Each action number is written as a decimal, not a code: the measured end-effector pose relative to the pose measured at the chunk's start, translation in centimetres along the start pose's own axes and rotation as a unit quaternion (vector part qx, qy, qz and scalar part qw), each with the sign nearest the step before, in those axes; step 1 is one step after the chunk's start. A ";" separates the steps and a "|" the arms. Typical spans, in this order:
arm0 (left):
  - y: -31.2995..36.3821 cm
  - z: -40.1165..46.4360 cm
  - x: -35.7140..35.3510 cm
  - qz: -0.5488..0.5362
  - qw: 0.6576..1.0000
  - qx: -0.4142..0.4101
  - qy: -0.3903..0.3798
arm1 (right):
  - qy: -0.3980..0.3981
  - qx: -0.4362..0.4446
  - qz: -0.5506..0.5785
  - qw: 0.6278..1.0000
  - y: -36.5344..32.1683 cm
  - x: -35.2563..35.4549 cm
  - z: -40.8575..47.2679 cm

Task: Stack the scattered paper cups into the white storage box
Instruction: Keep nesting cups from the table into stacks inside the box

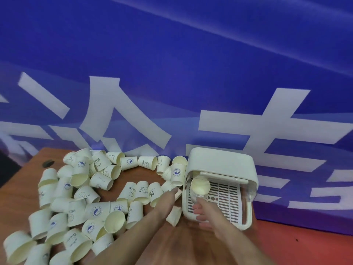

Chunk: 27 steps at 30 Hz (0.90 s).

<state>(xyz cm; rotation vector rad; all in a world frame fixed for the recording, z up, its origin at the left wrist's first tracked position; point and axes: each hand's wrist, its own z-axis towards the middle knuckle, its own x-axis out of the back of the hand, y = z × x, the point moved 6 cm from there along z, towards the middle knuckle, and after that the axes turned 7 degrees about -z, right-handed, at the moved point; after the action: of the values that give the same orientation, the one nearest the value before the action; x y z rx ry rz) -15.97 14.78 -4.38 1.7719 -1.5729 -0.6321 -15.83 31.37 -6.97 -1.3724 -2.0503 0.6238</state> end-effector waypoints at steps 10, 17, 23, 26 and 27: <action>2.3 -0.8 14.0 0.340 0.919 -0.170 0.103 | 0.048 0.265 -0.420 0.867 -8.1 -7.6 -2.7; 2.4 -0.6 20.9 0.447 0.854 -0.204 0.168 | 0.081 0.315 -0.518 0.791 -12.6 -12.1 -2.3; 2.6 1.3 26.5 0.462 0.844 -0.182 0.202 | 0.083 0.315 -0.531 0.782 -16.3 -16.4 -1.0; 2.7 3.0 29.6 0.461 0.850 -0.149 0.208 | 0.085 0.310 -0.544 0.775 -18.2 -18.6 0.0; 2.7 3.7 30.8 0.461 0.850 -0.142 0.212 | 0.086 0.309 -0.549 0.772 -18.7 -19.4 0.4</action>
<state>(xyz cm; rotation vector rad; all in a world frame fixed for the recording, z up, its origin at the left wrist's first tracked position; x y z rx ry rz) -15.75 -16.25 -2.34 0.6962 -1.6549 0.0186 -22.64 6.58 1.12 0.2241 -1.8213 0.4985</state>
